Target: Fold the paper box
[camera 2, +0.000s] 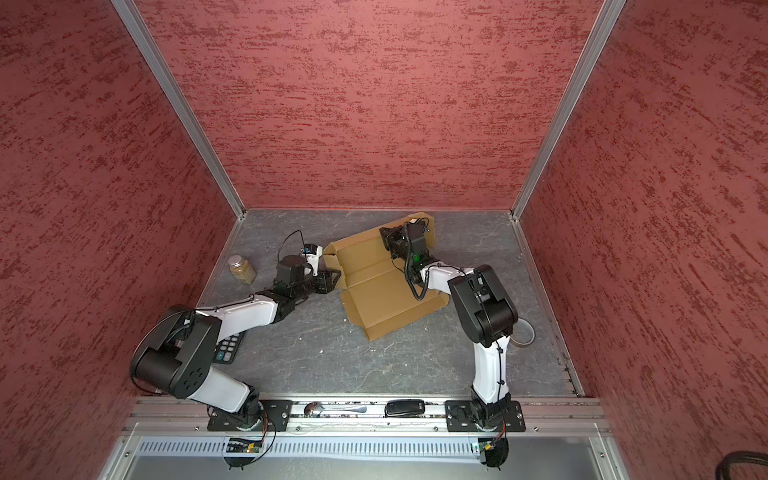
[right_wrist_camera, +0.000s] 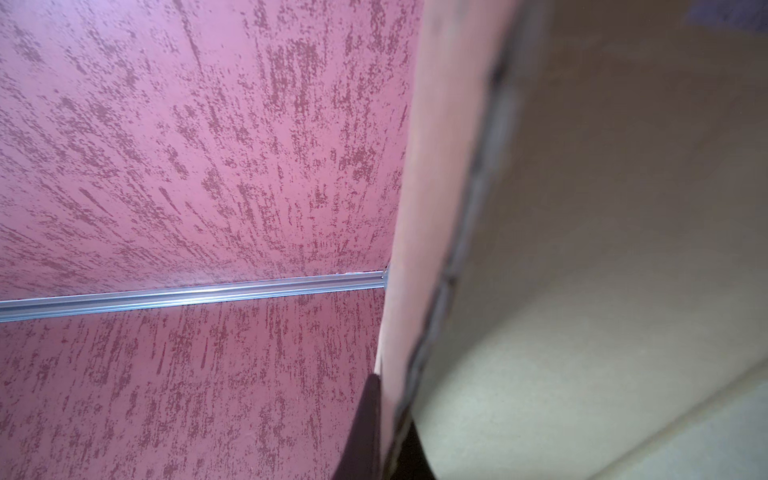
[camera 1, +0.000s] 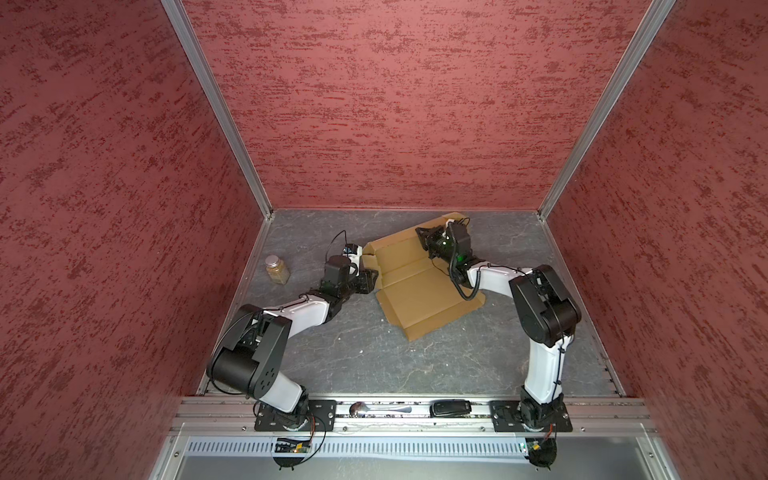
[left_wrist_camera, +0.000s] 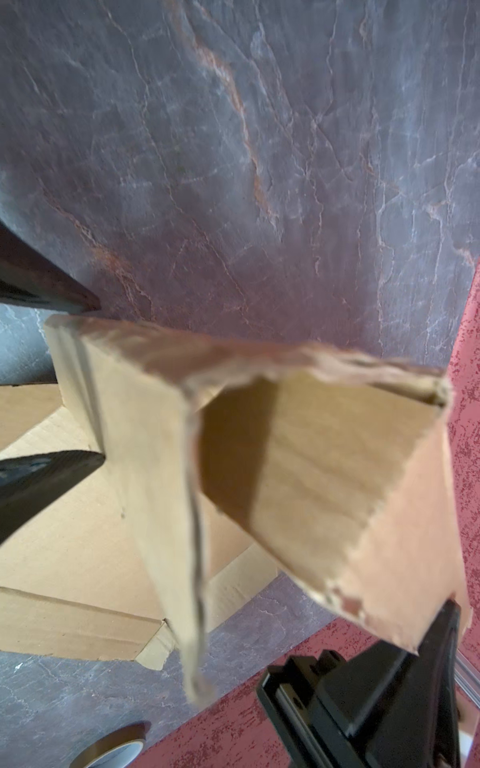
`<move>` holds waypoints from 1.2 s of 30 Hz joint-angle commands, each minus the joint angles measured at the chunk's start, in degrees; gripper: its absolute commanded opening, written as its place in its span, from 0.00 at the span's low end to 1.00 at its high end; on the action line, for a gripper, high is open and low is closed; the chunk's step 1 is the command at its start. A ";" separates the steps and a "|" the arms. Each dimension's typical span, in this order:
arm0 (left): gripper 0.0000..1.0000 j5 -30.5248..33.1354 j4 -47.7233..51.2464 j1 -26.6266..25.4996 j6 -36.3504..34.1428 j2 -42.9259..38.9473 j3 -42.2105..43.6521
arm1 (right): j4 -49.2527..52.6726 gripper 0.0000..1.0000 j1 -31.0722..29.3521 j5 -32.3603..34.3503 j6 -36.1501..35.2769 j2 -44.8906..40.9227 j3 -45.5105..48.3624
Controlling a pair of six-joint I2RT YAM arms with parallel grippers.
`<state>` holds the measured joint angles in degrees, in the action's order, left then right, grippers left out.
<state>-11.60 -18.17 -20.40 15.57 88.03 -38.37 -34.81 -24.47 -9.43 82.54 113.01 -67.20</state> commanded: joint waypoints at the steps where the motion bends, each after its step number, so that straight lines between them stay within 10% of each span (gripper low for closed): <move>1: 0.54 0.62 -0.93 -0.85 -1.27 0.88 -1.33 | -3.27 0.04 0.30 -0.45 1.39 -0.22 1.00; 36: 0.44 16.94 4.75 -9.48 1.38 7.94 -9.10 | -13.78 0.04 0.39 -2.67 3.94 1.67 7.35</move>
<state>2.35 -14.31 -29.28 16.08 94.83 -45.82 -47.22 -24.12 -11.33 84.12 113.62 -60.90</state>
